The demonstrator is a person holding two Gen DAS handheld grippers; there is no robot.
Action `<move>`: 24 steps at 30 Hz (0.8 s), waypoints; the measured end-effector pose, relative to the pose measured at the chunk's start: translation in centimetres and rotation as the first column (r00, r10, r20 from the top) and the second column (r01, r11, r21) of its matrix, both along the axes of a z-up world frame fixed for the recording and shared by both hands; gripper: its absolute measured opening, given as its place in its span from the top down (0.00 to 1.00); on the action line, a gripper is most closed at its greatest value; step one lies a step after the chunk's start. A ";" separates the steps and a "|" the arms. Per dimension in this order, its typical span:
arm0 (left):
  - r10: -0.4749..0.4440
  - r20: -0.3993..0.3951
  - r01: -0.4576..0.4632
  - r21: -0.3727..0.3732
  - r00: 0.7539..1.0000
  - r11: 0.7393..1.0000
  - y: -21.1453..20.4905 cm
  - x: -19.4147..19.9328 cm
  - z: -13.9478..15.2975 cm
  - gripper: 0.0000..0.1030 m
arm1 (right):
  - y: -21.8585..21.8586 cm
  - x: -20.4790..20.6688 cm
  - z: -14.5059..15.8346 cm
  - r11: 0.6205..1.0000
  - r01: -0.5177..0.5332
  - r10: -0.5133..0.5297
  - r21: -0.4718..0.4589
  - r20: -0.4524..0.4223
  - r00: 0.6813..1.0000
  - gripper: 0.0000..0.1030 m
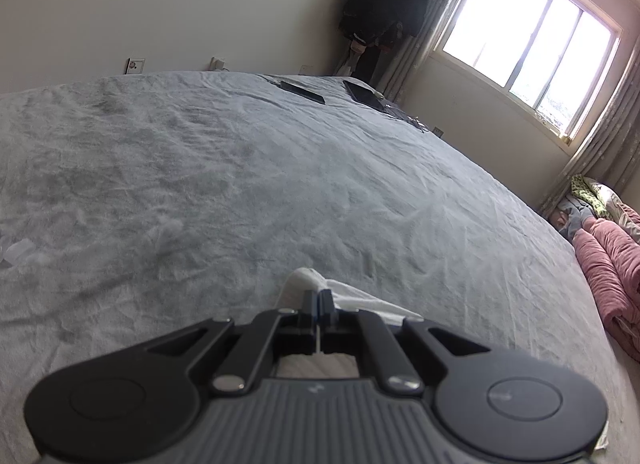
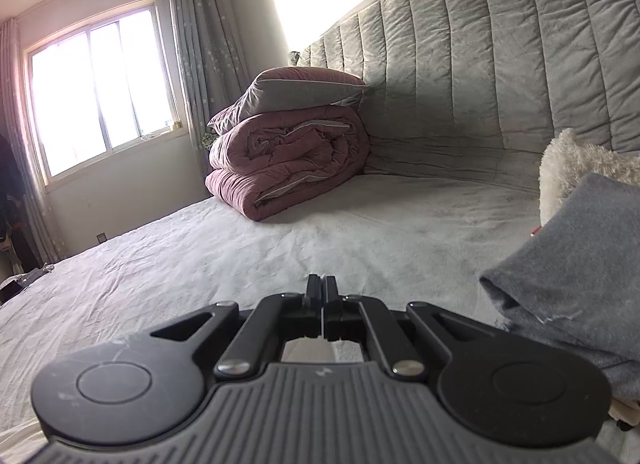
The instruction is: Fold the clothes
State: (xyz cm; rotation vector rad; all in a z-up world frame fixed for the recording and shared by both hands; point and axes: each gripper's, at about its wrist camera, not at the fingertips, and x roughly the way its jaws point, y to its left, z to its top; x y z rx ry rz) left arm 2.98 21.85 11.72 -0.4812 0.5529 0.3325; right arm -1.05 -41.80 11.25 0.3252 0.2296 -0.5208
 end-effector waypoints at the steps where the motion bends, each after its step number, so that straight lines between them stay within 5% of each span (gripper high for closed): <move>1: 0.000 -0.003 0.000 0.013 1.000 1.000 -0.1 0.4 0.0 1.00 | 0.0 0.6 0.0 1.000 -0.003 0.003 -0.008 -0.003 1.000 0.99; 16: 0.009 -0.023 -0.009 0.015 1.000 1.000 -0.3 4.4 -0.7 1.00 | -0.9 5.4 -1.7 1.000 -0.001 0.003 0.031 -0.060 0.998 0.99; 24: 0.000 -0.030 0.005 0.162 1.000 0.987 -2.5 5.5 -0.8 1.00 | -0.6 6.4 -2.0 1.000 -0.011 0.011 0.004 -0.086 0.996 0.99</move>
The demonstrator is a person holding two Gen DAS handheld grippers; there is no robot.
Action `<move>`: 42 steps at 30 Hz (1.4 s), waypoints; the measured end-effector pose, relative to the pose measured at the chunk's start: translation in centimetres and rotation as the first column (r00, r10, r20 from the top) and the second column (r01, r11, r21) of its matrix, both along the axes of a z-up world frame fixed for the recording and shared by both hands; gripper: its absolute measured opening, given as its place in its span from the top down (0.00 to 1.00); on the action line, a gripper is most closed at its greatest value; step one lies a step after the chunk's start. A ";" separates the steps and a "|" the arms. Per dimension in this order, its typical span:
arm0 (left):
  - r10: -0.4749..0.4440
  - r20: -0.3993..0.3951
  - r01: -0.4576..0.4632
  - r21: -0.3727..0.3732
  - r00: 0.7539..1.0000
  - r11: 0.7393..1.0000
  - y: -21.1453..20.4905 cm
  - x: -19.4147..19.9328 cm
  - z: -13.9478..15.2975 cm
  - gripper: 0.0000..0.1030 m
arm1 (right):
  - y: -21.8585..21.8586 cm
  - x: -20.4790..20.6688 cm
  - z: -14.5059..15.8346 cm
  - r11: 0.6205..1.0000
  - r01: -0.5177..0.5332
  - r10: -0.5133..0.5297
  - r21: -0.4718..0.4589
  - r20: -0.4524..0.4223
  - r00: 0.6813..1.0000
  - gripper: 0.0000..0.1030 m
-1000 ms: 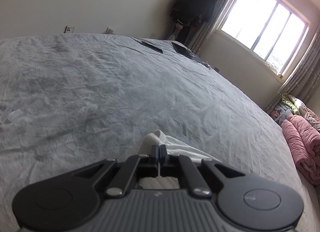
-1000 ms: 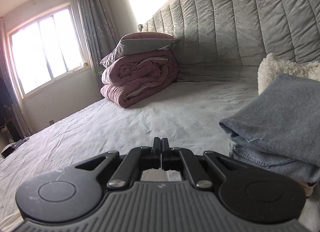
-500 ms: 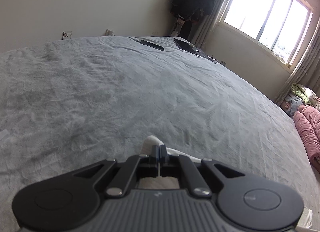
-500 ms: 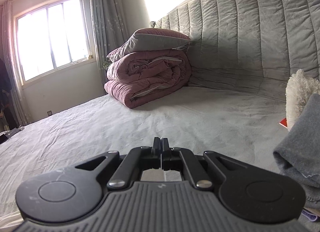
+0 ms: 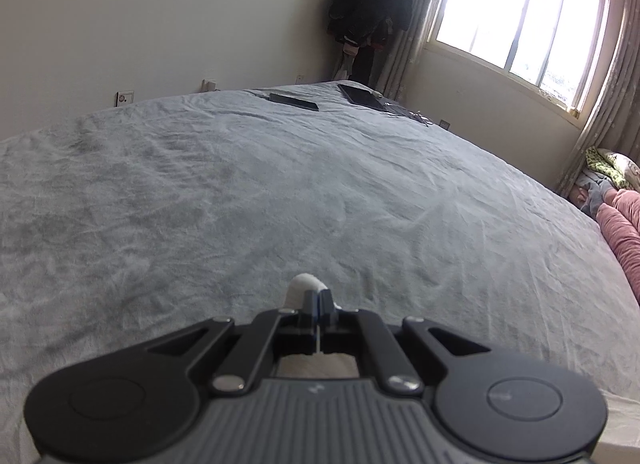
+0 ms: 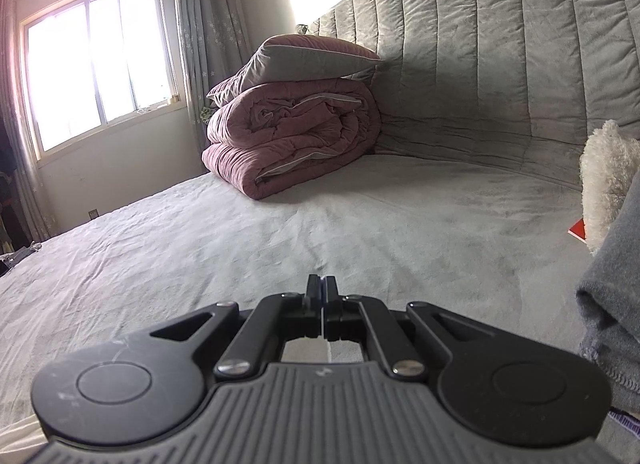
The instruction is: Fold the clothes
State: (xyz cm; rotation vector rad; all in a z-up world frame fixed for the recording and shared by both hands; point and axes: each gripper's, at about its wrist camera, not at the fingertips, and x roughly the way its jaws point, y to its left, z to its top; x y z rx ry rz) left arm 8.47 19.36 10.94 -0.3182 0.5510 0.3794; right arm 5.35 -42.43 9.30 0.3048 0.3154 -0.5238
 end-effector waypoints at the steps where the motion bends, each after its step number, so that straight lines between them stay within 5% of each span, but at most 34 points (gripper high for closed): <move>1: 0.003 -0.005 -0.003 0.021 1.000 1.000 -0.2 0.1 -0.1 1.00 | 0.0 0.1 -0.2 1.000 0.000 0.000 -0.002 -0.009 1.000 0.99; 11: 0.006 -0.015 -0.005 0.033 1.000 0.999 0.1 0.3 -0.3 1.00 | 0.5 0.8 -0.9 1.000 0.001 -0.002 -0.031 -0.036 0.999 0.99; 28: 0.033 0.044 -0.033 -0.015 0.998 0.999 1.0 0.4 0.8 1.00 | 1.3 1.1 1.8 0.997 -0.016 0.022 -0.072 0.077 0.997 0.99; 36: 0.049 0.155 -0.039 -0.065 0.987 0.997 1.9 -1.3 3.1 1.00 | 1.3 -0.8 4.9 0.998 -0.025 0.035 -0.054 0.199 0.979 0.99; 42: 0.030 0.130 -0.024 -0.044 0.991 0.999 1.5 0.0 2.7 1.00 | 1.6 0.6 4.0 0.997 -0.055 0.062 -0.045 0.157 0.986 0.99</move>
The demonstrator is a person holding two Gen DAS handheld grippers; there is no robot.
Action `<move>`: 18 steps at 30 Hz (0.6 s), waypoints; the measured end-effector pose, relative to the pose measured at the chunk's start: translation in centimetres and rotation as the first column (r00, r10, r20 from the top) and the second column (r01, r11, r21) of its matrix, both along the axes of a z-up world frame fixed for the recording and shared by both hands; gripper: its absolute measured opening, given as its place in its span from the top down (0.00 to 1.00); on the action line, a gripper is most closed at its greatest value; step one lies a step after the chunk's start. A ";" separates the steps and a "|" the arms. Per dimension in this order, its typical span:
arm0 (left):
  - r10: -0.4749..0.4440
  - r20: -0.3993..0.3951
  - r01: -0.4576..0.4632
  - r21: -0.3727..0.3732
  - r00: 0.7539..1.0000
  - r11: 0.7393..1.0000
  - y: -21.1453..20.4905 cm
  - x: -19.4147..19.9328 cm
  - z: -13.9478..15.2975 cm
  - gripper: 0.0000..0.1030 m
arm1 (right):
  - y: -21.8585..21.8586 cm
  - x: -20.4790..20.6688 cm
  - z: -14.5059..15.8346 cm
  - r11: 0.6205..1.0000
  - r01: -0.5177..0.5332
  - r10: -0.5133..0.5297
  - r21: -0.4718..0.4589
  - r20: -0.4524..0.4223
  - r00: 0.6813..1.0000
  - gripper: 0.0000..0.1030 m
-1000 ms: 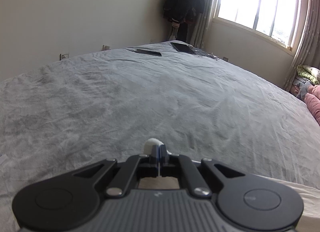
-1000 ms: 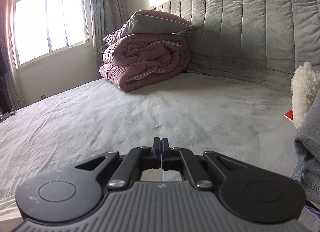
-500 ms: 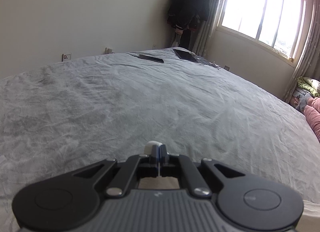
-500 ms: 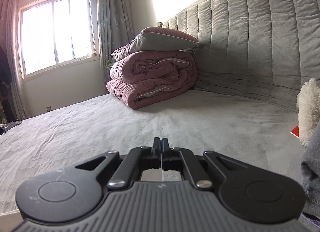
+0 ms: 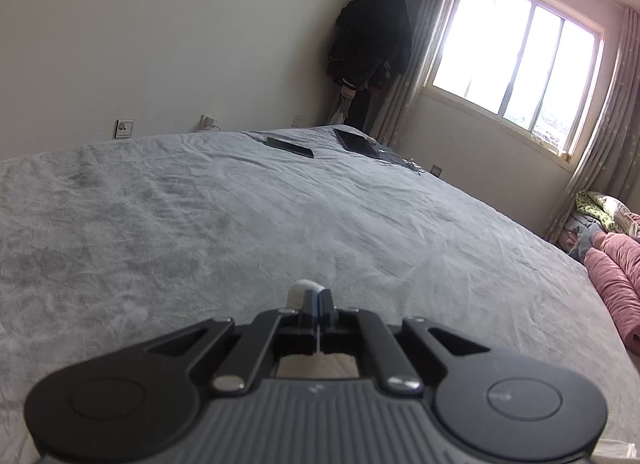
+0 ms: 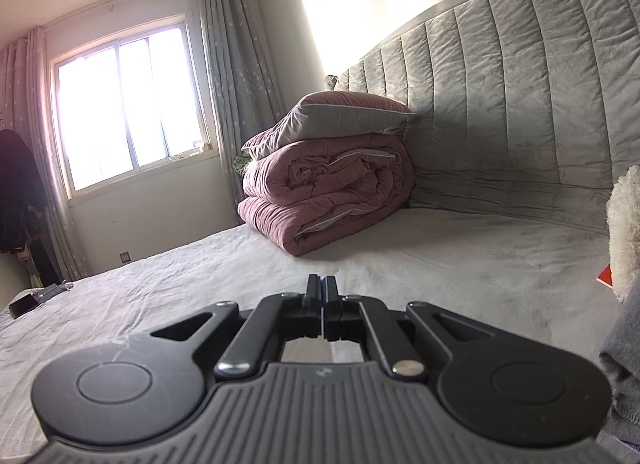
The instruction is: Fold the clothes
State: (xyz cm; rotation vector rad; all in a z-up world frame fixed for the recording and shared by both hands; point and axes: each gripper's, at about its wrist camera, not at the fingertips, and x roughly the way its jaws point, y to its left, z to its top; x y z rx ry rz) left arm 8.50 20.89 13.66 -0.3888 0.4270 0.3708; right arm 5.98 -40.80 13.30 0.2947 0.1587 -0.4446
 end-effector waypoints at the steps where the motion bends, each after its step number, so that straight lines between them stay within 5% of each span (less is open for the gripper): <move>1: -0.001 -0.009 0.001 -0.004 1.000 1.000 0.1 0.5 -0.2 1.00 | 0.0 0.4 -0.2 1.000 -0.003 0.003 0.001 -0.009 1.000 0.99; 7: -0.013 -0.031 0.013 -0.017 0.999 1.000 0.5 1.2 -0.5 1.00 | -0.1 1.1 -0.3 1.000 -0.007 0.007 0.007 -0.011 1.000 0.99; 18: 0.005 0.018 -0.002 -0.150 1.000 0.989 2.6 -7.2 0.5 1.00 | -0.7 -6.9 1.8 0.992 -0.028 0.020 0.125 0.065 0.998 0.99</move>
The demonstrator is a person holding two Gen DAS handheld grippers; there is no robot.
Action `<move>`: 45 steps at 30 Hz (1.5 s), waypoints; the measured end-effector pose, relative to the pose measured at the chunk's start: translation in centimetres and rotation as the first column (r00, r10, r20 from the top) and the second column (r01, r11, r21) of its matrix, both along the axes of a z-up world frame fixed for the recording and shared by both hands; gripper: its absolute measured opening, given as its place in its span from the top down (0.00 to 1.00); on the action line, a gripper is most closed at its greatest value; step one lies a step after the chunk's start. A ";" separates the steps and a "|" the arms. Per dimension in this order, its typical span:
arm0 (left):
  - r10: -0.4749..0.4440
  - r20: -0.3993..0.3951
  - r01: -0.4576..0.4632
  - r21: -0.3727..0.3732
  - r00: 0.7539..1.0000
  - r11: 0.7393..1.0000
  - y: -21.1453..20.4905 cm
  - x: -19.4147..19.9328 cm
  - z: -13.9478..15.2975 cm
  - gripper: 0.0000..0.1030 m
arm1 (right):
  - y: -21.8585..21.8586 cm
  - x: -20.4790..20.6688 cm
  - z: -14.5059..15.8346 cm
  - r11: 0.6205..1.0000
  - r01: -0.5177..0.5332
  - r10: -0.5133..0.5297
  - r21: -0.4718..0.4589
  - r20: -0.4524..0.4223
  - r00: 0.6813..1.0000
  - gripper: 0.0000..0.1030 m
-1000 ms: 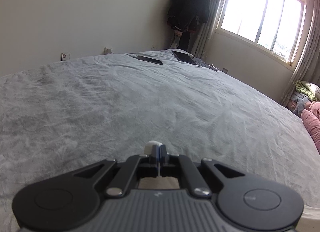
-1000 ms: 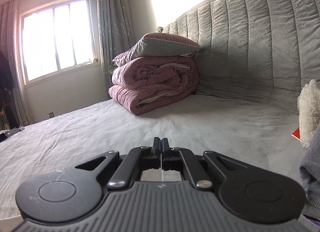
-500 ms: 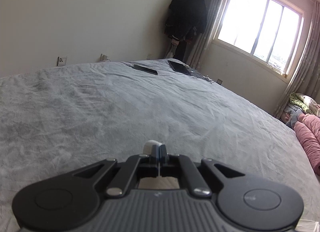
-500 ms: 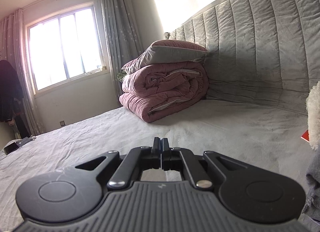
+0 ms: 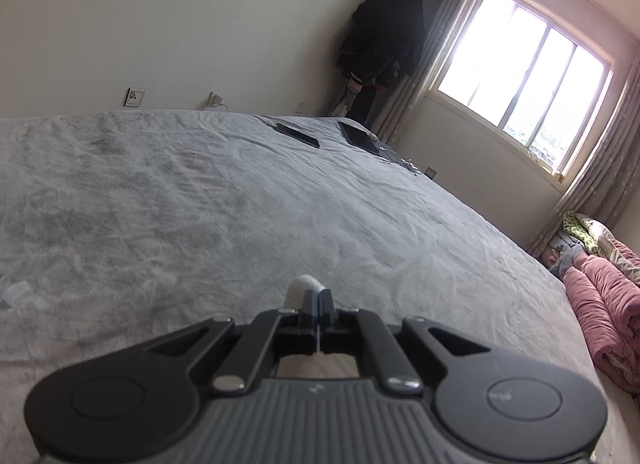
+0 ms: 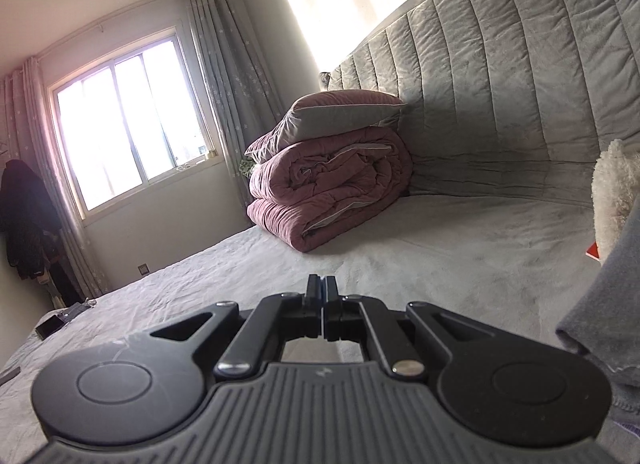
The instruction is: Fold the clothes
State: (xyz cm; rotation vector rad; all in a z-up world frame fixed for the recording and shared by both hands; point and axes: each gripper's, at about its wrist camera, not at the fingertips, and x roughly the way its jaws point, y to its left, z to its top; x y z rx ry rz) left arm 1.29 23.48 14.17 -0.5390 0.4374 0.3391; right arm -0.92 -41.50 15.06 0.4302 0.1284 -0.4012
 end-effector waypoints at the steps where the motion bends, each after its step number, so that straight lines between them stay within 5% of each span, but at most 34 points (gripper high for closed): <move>1: 0.004 -0.002 -0.004 -0.014 1.000 1.000 0.2 -0.7 -0.1 1.00 | 0.1 -0.9 0.2 1.000 -0.003 0.003 0.011 0.009 1.000 0.99; 7: 0.022 -0.003 -0.022 -0.040 1.000 0.999 0.5 -3.2 -0.7 1.00 | 0.5 -4.9 0.7 0.999 -0.002 0.000 0.054 0.051 0.999 0.99; 14: 0.043 0.017 -0.043 -0.026 0.999 0.999 0.4 -4.2 -0.9 1.00 | 0.2 -4.3 -0.6 0.998 0.025 -0.026 0.052 0.019 0.999 0.99; 19: 0.031 -0.021 -0.030 0.026 0.999 0.999 -1.0 -1.2 -0.7 1.00 | -0.2 -1.8 -1.9 0.998 0.010 -0.008 0.061 -0.039 0.999 0.99; 25: 0.032 -0.057 -0.020 0.204 0.998 0.979 -3.3 4.6 -1.0 1.00 | 0.2 4.1 -3.5 1.000 -0.021 0.022 0.011 -0.130 0.991 0.99; 28: -0.103 -0.149 0.115 0.074 0.983 0.991 -2.8 6.3 -3.0 1.00 | 0.1 6.4 -4.7 1.000 -0.015 0.011 -0.021 -0.172 0.985 0.99; 31: -0.222 -0.186 0.215 -0.061 0.957 0.975 -1.3 4.7 -4.1 1.00 | -0.8 7.1 -6.5 1.000 0.000 -0.001 -0.004 -0.208 0.978 0.99; 36: -0.189 -0.282 0.191 -0.019 0.941 0.981 -0.4 4.2 -5.2 0.84 | -1.5 6.5 -7.7 0.997 0.000 0.019 0.078 -0.244 0.970 0.99; 45: -0.252 -0.255 0.263 0.009 0.933 0.965 -2.7 3.9 -4.3 0.57 | -0.5 5.6 -6.8 0.995 -0.031 0.054 0.097 -0.237 0.970 0.99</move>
